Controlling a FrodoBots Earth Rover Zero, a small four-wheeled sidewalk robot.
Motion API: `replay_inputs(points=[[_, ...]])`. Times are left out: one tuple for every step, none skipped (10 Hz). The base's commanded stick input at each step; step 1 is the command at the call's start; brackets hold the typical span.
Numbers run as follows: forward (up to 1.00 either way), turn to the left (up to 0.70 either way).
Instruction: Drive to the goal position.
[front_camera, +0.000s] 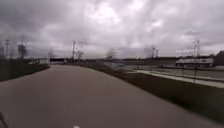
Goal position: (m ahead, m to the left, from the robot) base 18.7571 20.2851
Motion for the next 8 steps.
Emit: replay_inputs(points=[[0.00,0.00],[0.00,0.00],[0.00,0.00],[0.00,0.00],[0.00,0.00],[0.00,0.00],[0.05,0.00],[0.64,0.00]])
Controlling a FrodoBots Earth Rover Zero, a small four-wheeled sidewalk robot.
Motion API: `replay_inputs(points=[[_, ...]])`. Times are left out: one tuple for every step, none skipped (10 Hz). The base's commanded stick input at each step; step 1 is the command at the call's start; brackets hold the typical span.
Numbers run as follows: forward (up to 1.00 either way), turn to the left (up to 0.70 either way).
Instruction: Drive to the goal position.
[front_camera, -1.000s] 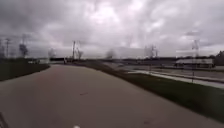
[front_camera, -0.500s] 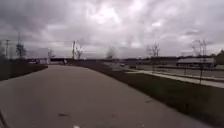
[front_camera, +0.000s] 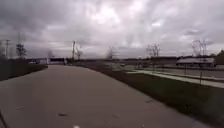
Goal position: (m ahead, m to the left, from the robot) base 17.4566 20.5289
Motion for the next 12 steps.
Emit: replay_inputs(points=[[1.00,0.00],[1.00,0.00],[1.00,0.00],[1.00,0.00],[1.00,0.00],[1.00,0.31],[1.00,0.40],[1.00,0.20],[0.10,0.18],[0.00,0.09],[0.00,0.00],[0.00,0.00]])
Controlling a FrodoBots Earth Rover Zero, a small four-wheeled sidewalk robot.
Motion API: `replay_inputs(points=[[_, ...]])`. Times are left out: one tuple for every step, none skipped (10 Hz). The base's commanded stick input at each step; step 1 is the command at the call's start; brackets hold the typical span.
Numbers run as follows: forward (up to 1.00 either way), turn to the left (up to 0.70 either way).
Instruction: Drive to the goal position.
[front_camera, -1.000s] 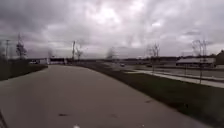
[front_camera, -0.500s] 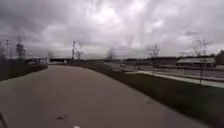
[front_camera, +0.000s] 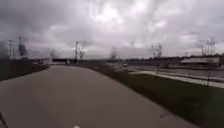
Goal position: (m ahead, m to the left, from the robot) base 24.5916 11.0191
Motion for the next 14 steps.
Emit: replay_inputs(points=[[0.00,0.00],[0.00,0.00],[0.00,0.00],[0.00,0.00],[0.00,0.00],[0.00,0.00],[0.00,0.00],[0.48,0.00],[1.00,0.00],[1.00,0.00],[1.00,0.00],[1.00,0.00],[1.00,0.00],[1.00,0.00]])
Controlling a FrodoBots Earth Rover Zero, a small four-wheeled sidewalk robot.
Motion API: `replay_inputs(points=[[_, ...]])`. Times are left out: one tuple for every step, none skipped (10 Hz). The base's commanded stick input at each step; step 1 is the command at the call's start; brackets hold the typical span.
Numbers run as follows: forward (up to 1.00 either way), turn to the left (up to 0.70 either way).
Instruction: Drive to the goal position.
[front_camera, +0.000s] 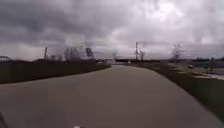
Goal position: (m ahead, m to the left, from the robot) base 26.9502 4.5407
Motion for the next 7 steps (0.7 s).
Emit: replay_inputs(points=[[1.00,0.00],[1.00,-0.23],[1.00,-0.35],[1.00,-0.20],[1.00,-0.02],[1.00,0.00],[1.00,0.00]])
